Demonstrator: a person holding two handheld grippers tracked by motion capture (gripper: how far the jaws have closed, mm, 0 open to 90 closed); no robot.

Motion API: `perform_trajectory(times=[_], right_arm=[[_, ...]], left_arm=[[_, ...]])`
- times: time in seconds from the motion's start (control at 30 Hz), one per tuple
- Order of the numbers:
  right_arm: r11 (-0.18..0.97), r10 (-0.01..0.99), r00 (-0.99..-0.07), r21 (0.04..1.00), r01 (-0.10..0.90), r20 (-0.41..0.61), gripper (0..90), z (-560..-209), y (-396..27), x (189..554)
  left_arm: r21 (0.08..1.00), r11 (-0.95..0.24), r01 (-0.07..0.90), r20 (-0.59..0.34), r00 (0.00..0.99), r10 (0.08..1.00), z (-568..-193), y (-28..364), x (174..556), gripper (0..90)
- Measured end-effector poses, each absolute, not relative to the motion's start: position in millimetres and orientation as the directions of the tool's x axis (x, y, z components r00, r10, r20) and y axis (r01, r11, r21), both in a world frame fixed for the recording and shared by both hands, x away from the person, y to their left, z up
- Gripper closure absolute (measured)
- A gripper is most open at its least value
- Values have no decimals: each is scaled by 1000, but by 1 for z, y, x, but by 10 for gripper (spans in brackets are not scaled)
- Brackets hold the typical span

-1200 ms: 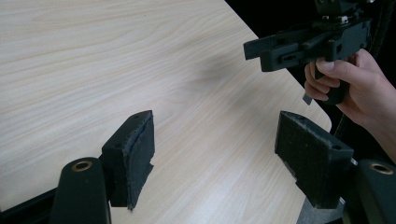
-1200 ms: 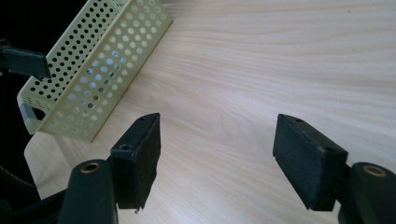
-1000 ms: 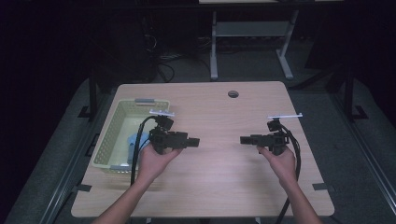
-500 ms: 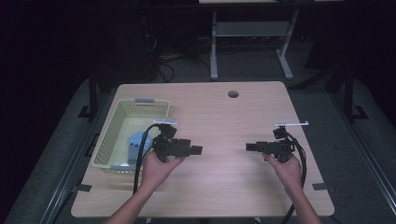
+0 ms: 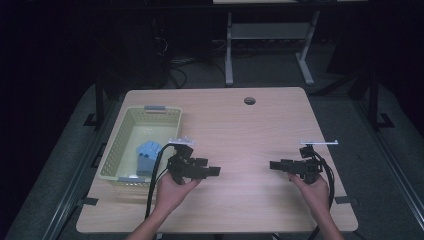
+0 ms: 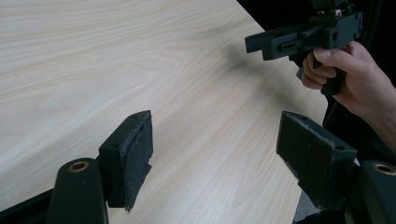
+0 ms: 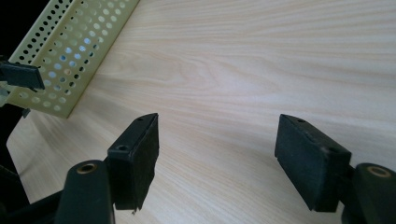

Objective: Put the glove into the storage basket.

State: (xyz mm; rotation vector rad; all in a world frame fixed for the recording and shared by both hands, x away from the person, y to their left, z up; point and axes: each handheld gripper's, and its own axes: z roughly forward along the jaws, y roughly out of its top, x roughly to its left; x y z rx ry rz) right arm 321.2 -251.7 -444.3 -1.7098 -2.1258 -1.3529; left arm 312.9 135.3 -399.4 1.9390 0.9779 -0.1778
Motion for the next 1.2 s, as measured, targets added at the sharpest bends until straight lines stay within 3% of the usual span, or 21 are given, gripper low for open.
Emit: perform_trajectory(times=[0.67, 1.2], right_arm=[[-19, 754, -377, 591, 807, 539, 288, -454, -269, 294], [-15, 741, -398, 606, 795, 540, 274, -460, -267, 280]], left_arm=[[681, -258, 685, -484, 685, 545, -432, 133, 292, 269], [742, -260, 618, -445, 743, 500, -446, 139, 262, 270]])
